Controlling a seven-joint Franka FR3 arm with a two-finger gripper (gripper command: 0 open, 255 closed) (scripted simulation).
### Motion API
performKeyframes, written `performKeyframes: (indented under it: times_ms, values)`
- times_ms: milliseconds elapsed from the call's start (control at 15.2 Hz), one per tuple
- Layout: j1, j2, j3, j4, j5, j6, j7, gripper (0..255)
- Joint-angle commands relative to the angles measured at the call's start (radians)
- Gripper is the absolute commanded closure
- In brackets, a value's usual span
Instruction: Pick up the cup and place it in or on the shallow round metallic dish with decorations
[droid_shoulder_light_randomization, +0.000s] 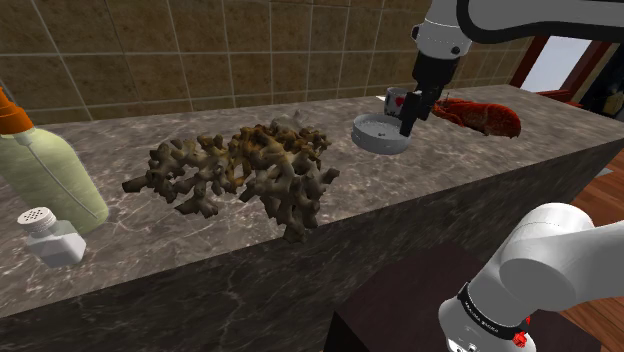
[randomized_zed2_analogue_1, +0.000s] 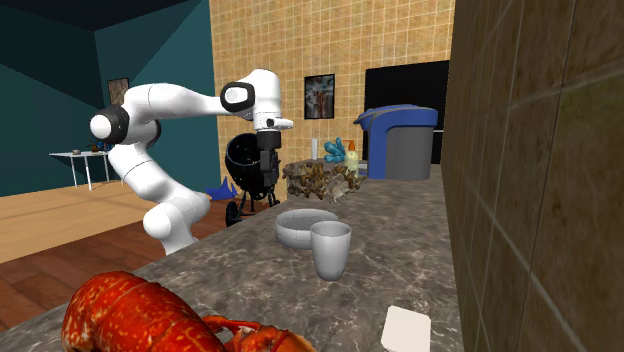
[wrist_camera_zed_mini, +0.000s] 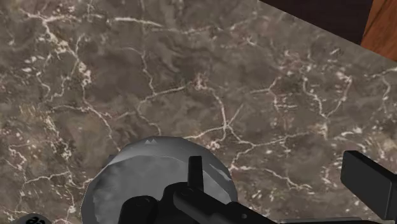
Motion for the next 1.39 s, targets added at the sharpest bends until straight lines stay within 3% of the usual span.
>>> performKeyframes:
  times_ms: [0,660,1320]
  values:
    - [0.0,0.0,0.0,0.0,0.0,0.0,0.0,0]
    - [-0.049,0.243,-0.167,0.135,-0.074,0.171,-0.183,0]
    - [-0.074,0.55,-0.314,0.393,-0.033,0.278,-0.38,0]
